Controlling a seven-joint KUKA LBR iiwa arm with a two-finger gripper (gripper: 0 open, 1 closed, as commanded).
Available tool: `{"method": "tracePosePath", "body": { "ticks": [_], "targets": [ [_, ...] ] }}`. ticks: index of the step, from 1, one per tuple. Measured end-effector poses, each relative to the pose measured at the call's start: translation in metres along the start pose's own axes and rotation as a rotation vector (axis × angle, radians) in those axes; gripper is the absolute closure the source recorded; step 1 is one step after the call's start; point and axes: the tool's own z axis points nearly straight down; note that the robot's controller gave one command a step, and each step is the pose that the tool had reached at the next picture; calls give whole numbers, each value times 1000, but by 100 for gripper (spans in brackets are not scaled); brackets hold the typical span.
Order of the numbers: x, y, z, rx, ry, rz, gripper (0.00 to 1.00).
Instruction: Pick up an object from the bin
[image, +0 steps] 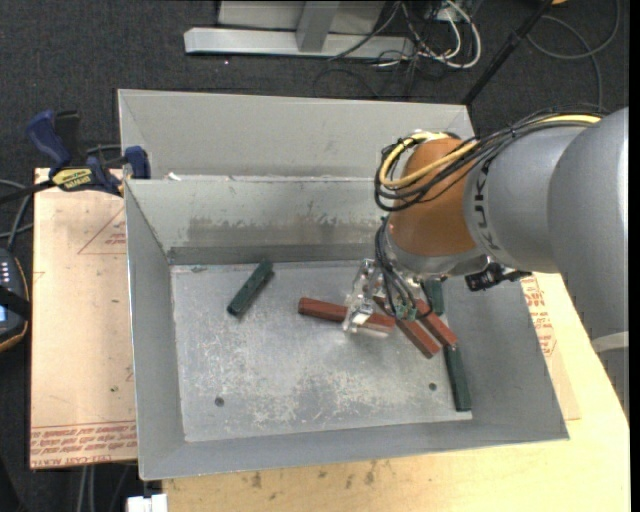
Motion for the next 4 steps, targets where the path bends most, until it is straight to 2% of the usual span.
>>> {"method": "tracePosePath", "body": {
  "ticks": [2,3,4],
  "targets": [
    [0,0,-2,0,1,0,100],
    [5,-1,-16,5,20,0,100],
    [4,-1,-45,5,18,-1,100]
  ]
}}
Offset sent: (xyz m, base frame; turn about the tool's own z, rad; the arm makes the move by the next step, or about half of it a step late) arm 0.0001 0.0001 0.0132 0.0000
